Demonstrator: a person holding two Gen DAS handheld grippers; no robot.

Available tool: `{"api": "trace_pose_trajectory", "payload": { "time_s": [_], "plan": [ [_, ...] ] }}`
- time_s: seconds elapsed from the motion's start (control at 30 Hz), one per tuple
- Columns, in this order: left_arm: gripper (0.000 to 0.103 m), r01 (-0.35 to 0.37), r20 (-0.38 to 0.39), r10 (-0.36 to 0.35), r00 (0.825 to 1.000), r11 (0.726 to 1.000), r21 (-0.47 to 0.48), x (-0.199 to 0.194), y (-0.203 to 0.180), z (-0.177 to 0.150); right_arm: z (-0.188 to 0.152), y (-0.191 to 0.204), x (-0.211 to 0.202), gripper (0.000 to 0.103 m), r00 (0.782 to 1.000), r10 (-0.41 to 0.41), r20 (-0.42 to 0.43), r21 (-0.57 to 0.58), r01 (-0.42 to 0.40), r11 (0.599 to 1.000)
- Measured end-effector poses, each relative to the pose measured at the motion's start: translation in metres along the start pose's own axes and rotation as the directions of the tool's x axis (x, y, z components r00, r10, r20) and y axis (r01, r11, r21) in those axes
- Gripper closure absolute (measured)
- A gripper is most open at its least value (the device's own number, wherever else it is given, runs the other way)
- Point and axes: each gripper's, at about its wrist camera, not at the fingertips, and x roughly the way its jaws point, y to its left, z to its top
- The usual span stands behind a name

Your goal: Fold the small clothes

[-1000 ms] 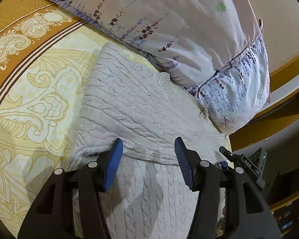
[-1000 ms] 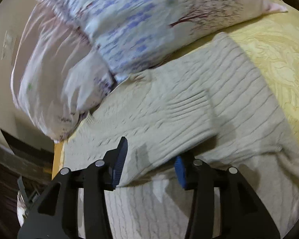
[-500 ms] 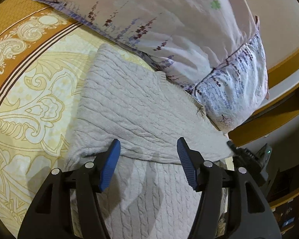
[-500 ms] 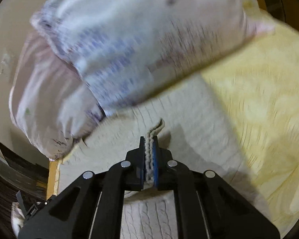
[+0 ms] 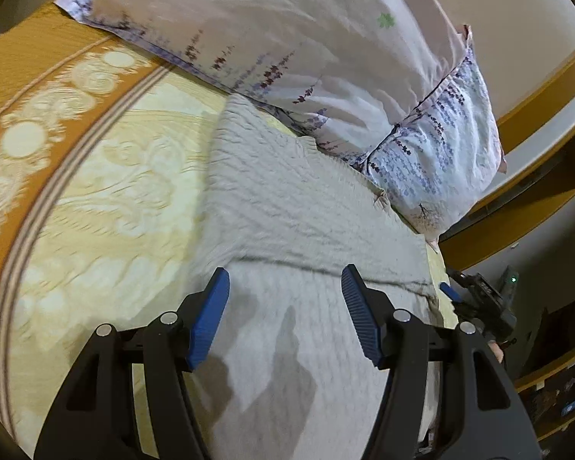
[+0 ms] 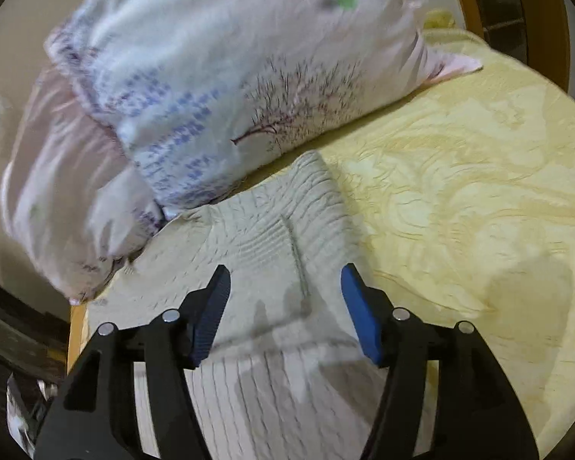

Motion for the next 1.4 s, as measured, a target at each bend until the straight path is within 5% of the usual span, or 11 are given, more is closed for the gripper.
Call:
{"api": "trace_pose_trajectory", "payload": {
  "time_s": [0.33,0.8,1.0,1.2,1.4],
  "plan": [
    [0.041,0.01,-0.05,-0.011,0.999,0.999,-0.032,-0.03,0.021,-0.05,-0.048,-0.06,-0.045,0.043,0.993,0.057,-0.099,0.028,-0.055,0.998],
    [0.048,0.07,-0.038,-0.07,0.997,0.998,-0.01,-0.052,0.016,-0.106,-0.11,-0.086,-0.074,0.064,0.968,0.185,-0.168,0.059,-0.178,0.982],
    [0.058,0.144,-0.067,-0.145,0.987,0.989,-0.032,-0.061,0.015,-0.129,-0.14,-0.086,-0.09,0.073,0.923,0.307,-0.231,0.097,-0.292,0.952],
    [0.066,0.194,-0.096,-0.199,0.975,0.979,-0.059,-0.068,0.014,-0.151,-0.176,-0.076,-0.099,0.08,0.85,0.429,-0.305,0.114,-0.415,0.903],
    [0.069,0.199,-0.132,-0.204,0.97,0.979,-0.053,-0.071,0.007,-0.166,-0.185,-0.067,-0.104,0.087,0.848,0.424,-0.319,0.071,-0.424,0.903]
  ]
}}
